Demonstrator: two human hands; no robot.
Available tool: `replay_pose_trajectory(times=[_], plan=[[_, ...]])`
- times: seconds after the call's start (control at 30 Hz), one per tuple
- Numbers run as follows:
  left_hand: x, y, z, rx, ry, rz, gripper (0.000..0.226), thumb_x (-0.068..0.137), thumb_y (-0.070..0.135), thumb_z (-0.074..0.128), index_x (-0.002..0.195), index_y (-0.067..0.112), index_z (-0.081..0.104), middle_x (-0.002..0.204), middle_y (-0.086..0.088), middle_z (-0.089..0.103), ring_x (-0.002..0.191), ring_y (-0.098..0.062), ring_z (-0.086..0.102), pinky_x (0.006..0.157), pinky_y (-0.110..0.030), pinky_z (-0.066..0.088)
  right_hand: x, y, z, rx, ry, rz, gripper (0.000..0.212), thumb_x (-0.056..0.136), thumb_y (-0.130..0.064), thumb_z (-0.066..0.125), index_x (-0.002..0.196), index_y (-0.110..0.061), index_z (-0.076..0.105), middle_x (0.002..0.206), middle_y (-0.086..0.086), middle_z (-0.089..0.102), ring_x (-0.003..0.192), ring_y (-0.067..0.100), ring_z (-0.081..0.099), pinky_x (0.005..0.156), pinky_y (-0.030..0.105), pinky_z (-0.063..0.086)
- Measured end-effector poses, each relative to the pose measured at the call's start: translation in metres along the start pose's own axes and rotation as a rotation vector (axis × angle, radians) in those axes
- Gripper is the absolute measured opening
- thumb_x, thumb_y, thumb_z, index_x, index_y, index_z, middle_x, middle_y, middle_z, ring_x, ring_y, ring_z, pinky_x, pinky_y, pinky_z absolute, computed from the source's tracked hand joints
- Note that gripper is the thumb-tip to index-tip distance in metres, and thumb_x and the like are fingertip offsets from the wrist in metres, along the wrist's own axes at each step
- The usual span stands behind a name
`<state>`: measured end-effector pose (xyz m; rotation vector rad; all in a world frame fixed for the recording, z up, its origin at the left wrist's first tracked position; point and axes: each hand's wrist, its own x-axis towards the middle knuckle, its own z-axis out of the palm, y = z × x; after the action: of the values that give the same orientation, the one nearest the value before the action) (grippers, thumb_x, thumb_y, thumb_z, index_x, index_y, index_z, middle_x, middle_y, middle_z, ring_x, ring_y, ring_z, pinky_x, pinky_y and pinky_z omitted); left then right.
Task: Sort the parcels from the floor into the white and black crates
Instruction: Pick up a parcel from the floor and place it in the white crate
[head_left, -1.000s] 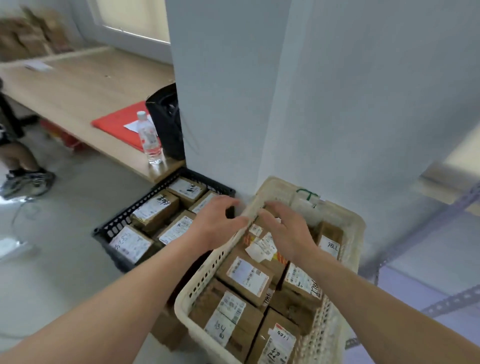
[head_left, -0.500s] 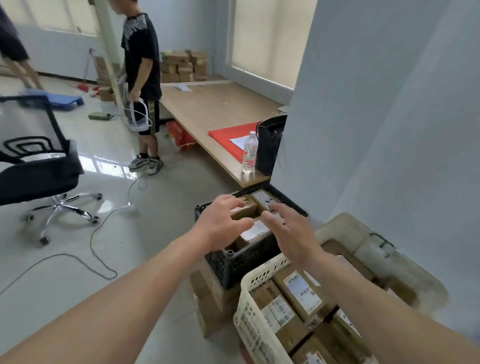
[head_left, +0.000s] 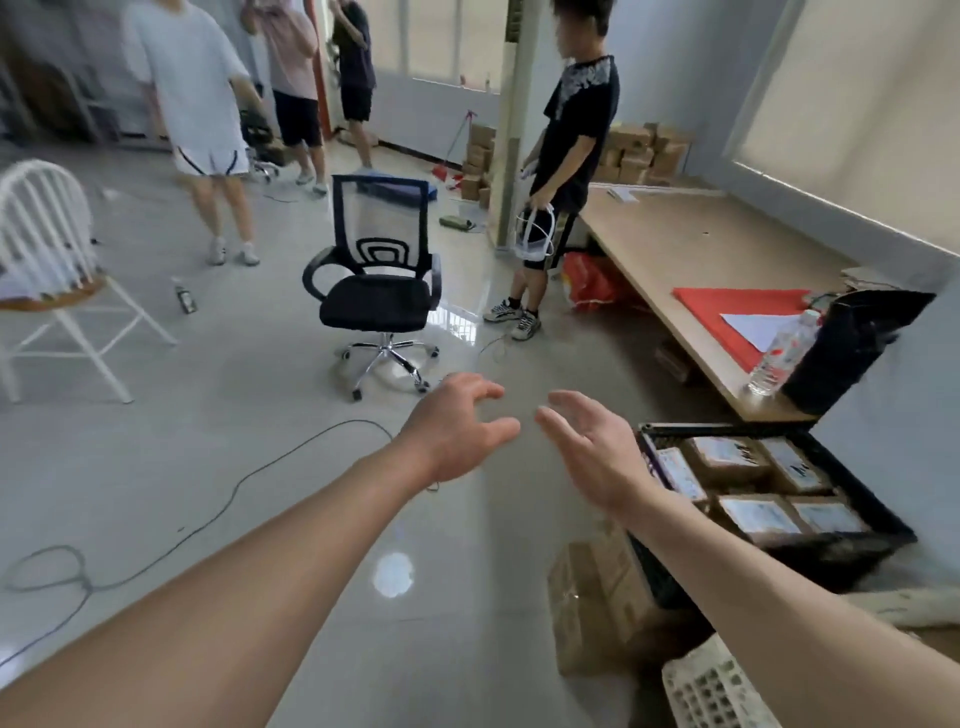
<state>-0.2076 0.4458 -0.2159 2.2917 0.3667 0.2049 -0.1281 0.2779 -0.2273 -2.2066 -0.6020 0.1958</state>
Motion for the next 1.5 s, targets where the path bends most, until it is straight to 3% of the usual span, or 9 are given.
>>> replay_pose_trajectory(times=[0.13,0.23,0.47,0.83,0.97,1.1,1.23,1.33,1.5], plan=[[-0.042,-0.059,-0.066,-0.018,0.127,-0.102,0.052,0.083,0.038,0.073,0.131,0.02,0.063,0.144,0.006,0.05,0.132,-0.01,0.049,0.103,-0.018,0.032,0.008,-0.058,0.073,0.013,-0.137,-0.105,0.048,0.098,-0.05,0.06,0.138,-0.022,0.062,0.139,0.0,0.063,0.131,0.017,0.054,0.112,0.037,0.041],[-0.082,-0.104,-0.109,0.001,0.23,-0.214,0.049,0.088,0.034,0.071,0.134,0.019,0.061,0.145,0.006,0.048,0.134,-0.01,0.046,0.102,-0.016,0.029,0.007,-0.1,0.126,0.017,-0.245,-0.203,0.048,0.099,-0.049,0.06,0.139,-0.023,0.062,0.139,0.0,0.062,0.131,0.017,0.054,0.109,0.035,0.041],[-0.195,-0.173,-0.171,0.004,0.5,-0.523,0.05,0.088,0.037,0.069,0.135,0.022,0.06,0.147,0.008,0.045,0.135,-0.01,0.045,0.106,-0.022,0.032,-0.022,-0.182,0.228,0.019,-0.534,-0.413,0.049,0.099,-0.051,0.056,0.141,-0.027,0.059,0.138,-0.004,0.059,0.102,0.008,0.052,0.095,0.028,0.039],[-0.348,-0.188,-0.151,-0.003,0.861,-0.908,0.046,0.089,0.038,0.07,0.133,0.027,0.061,0.146,0.012,0.046,0.135,-0.008,0.044,0.091,-0.016,0.024,-0.102,-0.222,0.306,0.014,-0.942,-0.667,0.051,0.099,-0.051,0.057,0.144,-0.025,0.057,0.144,0.002,0.057,0.11,0.013,0.053,0.1,0.027,0.038],[-0.394,-0.191,-0.135,-0.089,0.959,-0.989,0.049,0.085,0.039,0.074,0.131,0.024,0.063,0.145,0.008,0.049,0.135,-0.012,0.046,0.104,-0.022,0.032,-0.132,-0.224,0.324,0.001,-1.038,-0.73,0.051,0.099,-0.051,0.057,0.143,-0.025,0.058,0.143,0.0,0.057,0.106,0.009,0.051,0.1,0.027,0.038],[-0.44,-0.194,-0.129,-0.107,1.028,-1.085,0.049,0.084,0.038,0.075,0.129,0.023,0.064,0.132,0.01,0.052,0.121,-0.01,0.05,0.097,-0.021,0.034,-0.164,-0.231,0.348,-0.032,-1.117,-0.792,0.052,0.1,-0.051,0.056,0.144,-0.024,0.057,0.141,0.0,0.058,0.106,0.011,0.051,0.106,0.032,0.041],[-0.486,-0.201,-0.129,-0.122,1.085,-1.161,0.051,0.081,0.04,0.075,0.127,0.02,0.065,0.128,0.002,0.056,0.101,-0.021,0.057,0.084,-0.027,0.041,-0.199,-0.244,0.376,-0.065,-1.19,-0.855,0.052,0.1,-0.05,0.055,0.145,-0.022,0.056,0.147,0.0,0.055,0.114,0.013,0.052,0.112,0.035,0.039],[-0.522,-0.214,-0.129,-0.118,1.115,-1.194,0.04,0.089,0.029,0.073,0.127,0.017,0.066,0.119,0.008,0.051,0.11,-0.016,0.053,0.089,-0.025,0.036,-0.228,-0.254,0.4,-0.081,-1.237,-0.883,0.051,0.101,-0.049,0.055,0.145,-0.022,0.056,0.147,-0.002,0.055,0.113,0.01,0.049,0.112,0.036,0.038],[-0.581,-0.238,-0.136,-0.156,1.151,-1.247,0.049,0.089,0.033,0.072,0.135,0.021,0.062,0.132,0.011,0.051,0.112,-0.01,0.05,0.094,-0.024,0.034,-0.275,-0.272,0.444,-0.098,-1.292,-0.886,0.051,0.1,-0.05,0.055,0.144,-0.025,0.056,0.147,-0.006,0.055,0.108,0.008,0.048,0.104,0.029,0.037]])
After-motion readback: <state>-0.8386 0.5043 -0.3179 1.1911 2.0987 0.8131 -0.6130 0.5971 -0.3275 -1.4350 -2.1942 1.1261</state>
